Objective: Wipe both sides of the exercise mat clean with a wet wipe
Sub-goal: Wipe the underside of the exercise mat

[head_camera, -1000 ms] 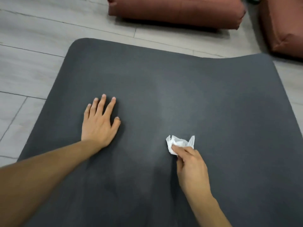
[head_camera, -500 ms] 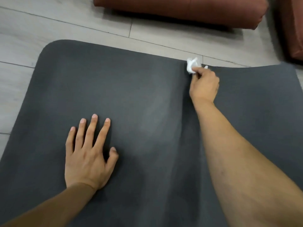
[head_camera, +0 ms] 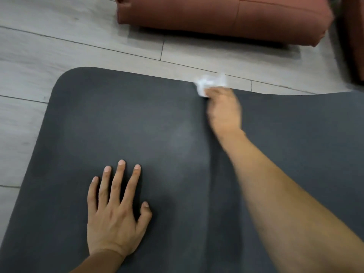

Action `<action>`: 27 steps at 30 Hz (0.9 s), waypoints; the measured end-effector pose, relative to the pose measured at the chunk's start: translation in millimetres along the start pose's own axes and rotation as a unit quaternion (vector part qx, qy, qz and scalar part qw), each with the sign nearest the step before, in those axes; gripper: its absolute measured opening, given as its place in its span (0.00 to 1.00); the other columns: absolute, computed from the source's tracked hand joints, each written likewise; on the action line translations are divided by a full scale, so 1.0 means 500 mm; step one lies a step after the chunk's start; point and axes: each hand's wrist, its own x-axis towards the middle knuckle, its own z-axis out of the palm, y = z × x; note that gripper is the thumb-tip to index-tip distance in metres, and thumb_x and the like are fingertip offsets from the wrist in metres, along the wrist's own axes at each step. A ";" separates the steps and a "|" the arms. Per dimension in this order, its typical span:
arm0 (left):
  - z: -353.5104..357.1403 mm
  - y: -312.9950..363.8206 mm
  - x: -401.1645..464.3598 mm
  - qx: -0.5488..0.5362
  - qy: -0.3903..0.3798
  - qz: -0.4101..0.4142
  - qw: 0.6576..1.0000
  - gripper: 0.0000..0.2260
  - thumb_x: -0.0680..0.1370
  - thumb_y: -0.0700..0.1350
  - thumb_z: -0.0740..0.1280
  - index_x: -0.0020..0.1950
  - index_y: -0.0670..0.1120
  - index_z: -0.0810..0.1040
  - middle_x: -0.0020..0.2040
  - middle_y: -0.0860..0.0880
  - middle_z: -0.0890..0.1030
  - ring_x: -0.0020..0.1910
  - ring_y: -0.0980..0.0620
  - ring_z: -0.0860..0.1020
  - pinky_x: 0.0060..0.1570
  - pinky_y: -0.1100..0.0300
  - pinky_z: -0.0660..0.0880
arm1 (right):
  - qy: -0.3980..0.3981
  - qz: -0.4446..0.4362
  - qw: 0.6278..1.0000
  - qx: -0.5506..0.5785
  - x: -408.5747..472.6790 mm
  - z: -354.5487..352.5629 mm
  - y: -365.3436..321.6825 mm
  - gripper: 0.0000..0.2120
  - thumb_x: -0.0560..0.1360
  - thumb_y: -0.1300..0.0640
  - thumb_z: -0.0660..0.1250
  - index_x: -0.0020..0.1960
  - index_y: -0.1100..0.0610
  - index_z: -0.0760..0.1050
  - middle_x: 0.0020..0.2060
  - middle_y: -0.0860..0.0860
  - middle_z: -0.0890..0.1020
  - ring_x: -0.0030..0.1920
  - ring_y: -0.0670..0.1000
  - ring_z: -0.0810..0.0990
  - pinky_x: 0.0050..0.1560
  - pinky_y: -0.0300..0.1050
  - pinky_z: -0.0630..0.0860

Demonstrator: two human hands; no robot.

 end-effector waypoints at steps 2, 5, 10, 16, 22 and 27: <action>0.000 -0.002 0.001 -0.003 -0.001 0.002 1.000 0.35 0.74 0.58 0.58 0.81 0.49 0.65 0.83 0.43 0.60 0.81 0.37 0.59 0.78 0.34 0.55 | -0.005 0.125 0.992 -0.022 -0.020 -0.041 0.079 0.18 0.71 0.66 0.60 0.55 0.57 0.83 0.53 0.56 0.83 0.54 0.61 0.77 0.53 0.47 0.71; -0.001 -0.005 0.001 -0.007 -0.009 0.000 1.000 0.35 0.74 0.58 0.58 0.81 0.49 0.65 0.83 0.43 0.60 0.81 0.37 0.59 0.78 0.34 0.55 | 0.038 0.223 0.974 -0.024 -0.021 -0.020 0.022 0.18 0.71 0.67 0.60 0.54 0.57 0.83 0.50 0.56 0.82 0.51 0.61 0.77 0.49 0.48 0.71; -0.002 -0.006 0.003 0.005 -0.024 0.003 1.000 0.36 0.74 0.58 0.58 0.82 0.49 0.64 0.83 0.43 0.59 0.81 0.37 0.59 0.77 0.34 0.56 | 0.007 -0.052 0.990 0.132 -0.041 0.069 -0.261 0.15 0.64 0.71 0.68 0.47 0.58 0.84 0.43 0.53 0.83 0.46 0.56 0.77 0.46 0.49 0.76; 0.002 -0.004 0.002 0.001 -0.010 0.006 1.000 0.35 0.74 0.57 0.58 0.81 0.49 0.65 0.83 0.43 0.60 0.81 0.37 0.59 0.77 0.34 0.56 | 0.042 -0.005 0.996 0.080 -0.063 0.001 -0.091 0.17 0.65 0.70 0.64 0.50 0.59 0.84 0.47 0.55 0.84 0.48 0.57 0.79 0.49 0.49 0.77; -0.003 -0.005 0.003 0.003 -0.032 0.000 0.999 0.35 0.75 0.58 0.57 0.82 0.49 0.64 0.83 0.43 0.60 0.81 0.37 0.58 0.78 0.34 0.56 | 0.044 0.246 0.968 0.008 -0.094 -0.057 0.004 0.18 0.71 0.68 0.59 0.53 0.57 0.83 0.48 0.54 0.82 0.47 0.59 0.76 0.48 0.55 0.76; -0.004 -0.004 0.004 0.012 -0.020 0.001 1.000 0.35 0.75 0.57 0.57 0.82 0.49 0.65 0.82 0.43 0.61 0.81 0.37 0.60 0.77 0.35 0.57 | -0.038 -0.039 0.990 0.127 -0.111 0.039 -0.299 0.16 0.67 0.67 0.62 0.49 0.57 0.83 0.46 0.53 0.82 0.46 0.59 0.77 0.47 0.52 0.76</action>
